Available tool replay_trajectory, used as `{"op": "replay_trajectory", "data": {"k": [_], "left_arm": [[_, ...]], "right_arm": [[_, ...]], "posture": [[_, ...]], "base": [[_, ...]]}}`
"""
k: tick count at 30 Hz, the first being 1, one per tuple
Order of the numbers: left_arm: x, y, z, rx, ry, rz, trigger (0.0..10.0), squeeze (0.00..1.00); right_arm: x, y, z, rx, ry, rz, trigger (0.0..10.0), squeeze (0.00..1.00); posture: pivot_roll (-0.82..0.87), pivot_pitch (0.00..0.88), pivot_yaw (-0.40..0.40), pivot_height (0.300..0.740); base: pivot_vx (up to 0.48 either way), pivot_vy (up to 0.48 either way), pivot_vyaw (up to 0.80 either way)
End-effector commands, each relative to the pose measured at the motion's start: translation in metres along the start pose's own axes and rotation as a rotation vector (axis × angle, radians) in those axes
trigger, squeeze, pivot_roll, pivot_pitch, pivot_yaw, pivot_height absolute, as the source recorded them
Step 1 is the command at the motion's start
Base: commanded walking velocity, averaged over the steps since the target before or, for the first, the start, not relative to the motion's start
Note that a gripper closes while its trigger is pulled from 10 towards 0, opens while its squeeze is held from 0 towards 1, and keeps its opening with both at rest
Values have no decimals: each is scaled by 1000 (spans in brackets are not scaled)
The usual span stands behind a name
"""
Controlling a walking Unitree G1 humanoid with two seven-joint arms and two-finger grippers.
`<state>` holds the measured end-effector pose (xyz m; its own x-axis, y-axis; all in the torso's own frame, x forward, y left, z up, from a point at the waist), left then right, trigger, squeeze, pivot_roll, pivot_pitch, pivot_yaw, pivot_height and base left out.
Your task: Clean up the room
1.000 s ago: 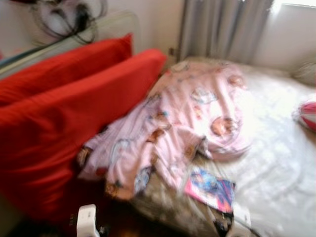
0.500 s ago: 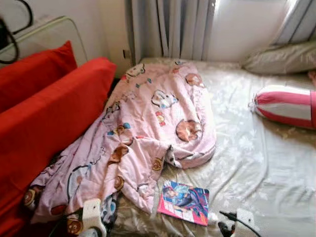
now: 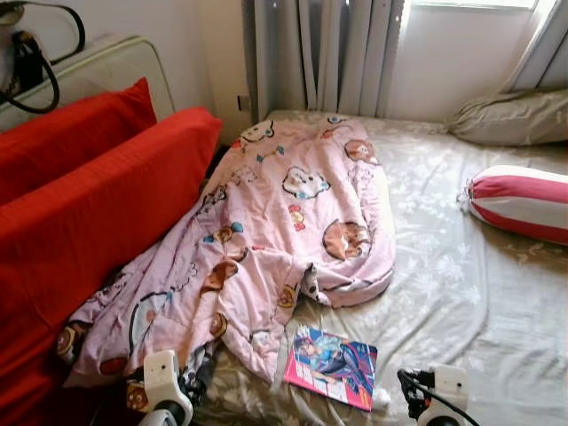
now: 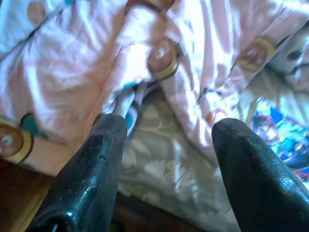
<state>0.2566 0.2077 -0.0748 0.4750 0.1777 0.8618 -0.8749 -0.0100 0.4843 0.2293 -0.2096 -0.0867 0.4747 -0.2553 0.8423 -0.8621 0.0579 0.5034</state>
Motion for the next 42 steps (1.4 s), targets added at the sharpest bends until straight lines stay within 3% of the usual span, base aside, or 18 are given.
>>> {"op": "replay_trajectory", "data": {"k": [1,7,8,9,10,11,12,13,14,21,26,29,32,38,42], "left_arm": [[1,2,-1,-5,24,31,10000,0],[7,3,4,-53,-42,67,10000,0],[30,-8,12,-66,-78,126,10000,0],[85,-29,30,-95,-103,252,10000,0],[126,-38,44,-116,-117,344,10000,0],[157,-43,55,-130,-123,411,10000,0],[171,-45,60,-138,-122,441,10000,0],[176,-44,61,-147,-122,456,10000,0],[177,-43,62,-159,-138,468,10000,0],[183,-35,62,-178,-151,536,10000,0],[159,-22,45,-152,-201,539,10000,0],[153,-16,39,-143,-204,541,10000,0],[146,-3,33,-138,-197,559,10000,0],[155,3,42,-151,-176,598,10000,0],[161,8,49,-176,-168,606,10000,0]], "right_arm": [[9,0,-2,9,-25,62,10000,0],[18,3,-2,22,-59,143,10000,0],[18,4,-2,26,-66,149,10000,0],[18,4,-3,34,-56,151,10000,0],[18,4,-3,40,-49,153,10000,0],[18,5,-4,47,-44,152,10000,0],[17,5,-4,51,-41,152,10000,0],[138,-38,-45,138,23,434,10000,0],[203,-44,-70,182,58,580,10000,0],[208,-38,-73,202,80,628,10000,0],[212,-27,-70,202,101,700,10000,0],[211,-24,-63,165,61,712,10000,0],[200,-9,-55,131,78,726,10000,0],[182,-9,-55,123,107,642,10000,0],[180,-9,-62,149,133,617,10000,0]], "posture": [[-14,0,19,740],[5,0,9,740],[6,0,8,740],[13,0,4,740],[17,0,2,740],[21,0,-2,740],[21,0,-2,740],[16,0,-1,740],[29,0,-4,740],[28,0,2,740],[5,0,14,740],[9,0,13,740],[15,0,-2,740],[28,0,-27,740],[19,19,-20,715]], "base": [[0,0,0],[0,0,0],[0,0,0],[0,0,0],[0,0,0],[0,0,0],[0,0,0],[0,0,0],[0,0,0],[0,0,0],[0,0,0],[0,0,0],[0,0,0],[0,0,0],[0,0,0]]}}
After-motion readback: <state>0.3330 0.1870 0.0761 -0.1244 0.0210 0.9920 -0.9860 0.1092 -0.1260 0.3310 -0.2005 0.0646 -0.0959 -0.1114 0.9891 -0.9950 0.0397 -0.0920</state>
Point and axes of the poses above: a point about 5 cm out from each wrist's last joint towards the gripper, its own y axis pointing back from the gripper into the wrist, its own x axis along the axis of the wrist's last joint, z = x × y, the point moved 5 cm from there along -y, pointing out of the wrist towards the gripper, and after that the axes turned 5 degrees about -y, right-handed, at the moved point
